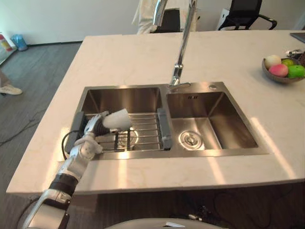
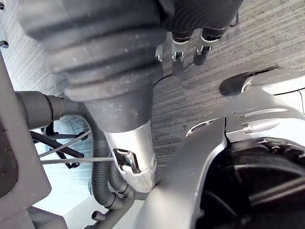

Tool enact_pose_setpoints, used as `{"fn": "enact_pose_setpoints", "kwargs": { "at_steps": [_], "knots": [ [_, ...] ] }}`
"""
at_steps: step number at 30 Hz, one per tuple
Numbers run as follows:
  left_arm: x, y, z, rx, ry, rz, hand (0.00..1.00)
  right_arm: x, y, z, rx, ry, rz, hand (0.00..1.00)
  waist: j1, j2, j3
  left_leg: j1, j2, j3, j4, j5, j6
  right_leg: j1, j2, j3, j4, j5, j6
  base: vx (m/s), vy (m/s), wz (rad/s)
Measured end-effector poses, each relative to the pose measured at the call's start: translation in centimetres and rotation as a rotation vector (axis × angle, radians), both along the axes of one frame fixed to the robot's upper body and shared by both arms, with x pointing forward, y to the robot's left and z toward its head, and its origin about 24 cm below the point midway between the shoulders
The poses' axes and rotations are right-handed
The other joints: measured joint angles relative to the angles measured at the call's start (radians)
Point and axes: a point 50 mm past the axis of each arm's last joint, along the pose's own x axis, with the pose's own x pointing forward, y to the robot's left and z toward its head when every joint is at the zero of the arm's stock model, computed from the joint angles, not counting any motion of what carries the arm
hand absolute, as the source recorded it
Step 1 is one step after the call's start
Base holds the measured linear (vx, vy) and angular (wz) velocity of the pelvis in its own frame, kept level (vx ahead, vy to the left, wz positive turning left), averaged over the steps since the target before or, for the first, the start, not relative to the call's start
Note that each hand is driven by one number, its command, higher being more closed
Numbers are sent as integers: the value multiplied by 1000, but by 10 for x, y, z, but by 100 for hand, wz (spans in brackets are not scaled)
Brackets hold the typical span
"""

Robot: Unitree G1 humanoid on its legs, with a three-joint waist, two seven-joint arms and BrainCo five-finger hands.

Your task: Walk over to the sink, pick up the cup, carry it to the dishwasher, place the cup inside the dishwasher, then close the dishwasher door

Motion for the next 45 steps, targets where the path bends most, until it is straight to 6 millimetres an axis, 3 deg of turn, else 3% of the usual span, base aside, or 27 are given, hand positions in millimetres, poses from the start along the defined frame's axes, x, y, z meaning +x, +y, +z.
{"fn": "enact_pose_setpoints", "kwargs": {
  "at_steps": [7, 14, 19, 29, 34, 35, 40, 45],
  "knots": [
    [-12, -13, 11, -227, -47, -30, 100, -3, 0, 0, -1, -4, -14, 0, 16, -1, 2, 1, 0, -14, 0, 1, -1, 6, -1, -18, 12, -12, -1, -13, -26, 6],
    [-18, 4, 40, -599, -188, 23, 100, -10, 0, -1, 13, 1, -57, 0, 37, -2, 2, 3, 0, -29, 0, 4, 0, 14, -2, -35, 17, -17, -3, -25, -19, 6],
    [-25, 1, 41, -598, -194, -27, 100, -14, 0, -1, 18, 5, -80, 0, 55, -3, 1, 4, 0, -30, 0, 4, 0, 17, -2, -39, 17, -19, -3, -9, -8, 2],
    [-30, -9, 31, -630, -141, -58, 100, -14, 1, -2, 20, 8, -79, 0, 60, -11, 4, 5, 0, -30, 0, 4, 0, 18, -2, -39, 17, -19, -3, 0, 0, 0],
    [-34, -21, 23, -516, -104, -102, 100, -15, 1, -2, 22, 12, -79, 0, 61, -12, 4, 5, 1, -30, 0, 4, 0, 18, -2, -39, 17, -19, -3, 0, 0, 0],
    [-35, -24, 23, -429, -124, -111, 0, -15, 1, -2, 22, 12, -79, 0, 61, -12, 4, 6, 1, -29, 0, 4, 0, 18, -2, -39, 17, -19, -3, 0, 0, 0],
    [-39, -44, 30, -37, -215, -219, 0, -15, 1, -2, 22, 12, -79, 0, 55, -11, 4, 7, 1, -26, 0, 4, 0, 18, -2, -37, 17, -19, -3, 0, 0, 0],
    [-34, -43, 38, 126, -264, -237, 0, -14, 1, -2, 19, 6, -76, 0, 50, -9, 3, 9, 1, -24, 0, 4, 0, 18, -2, -35, 16, -19, -3, 0, 0, 0]
  ]
}}
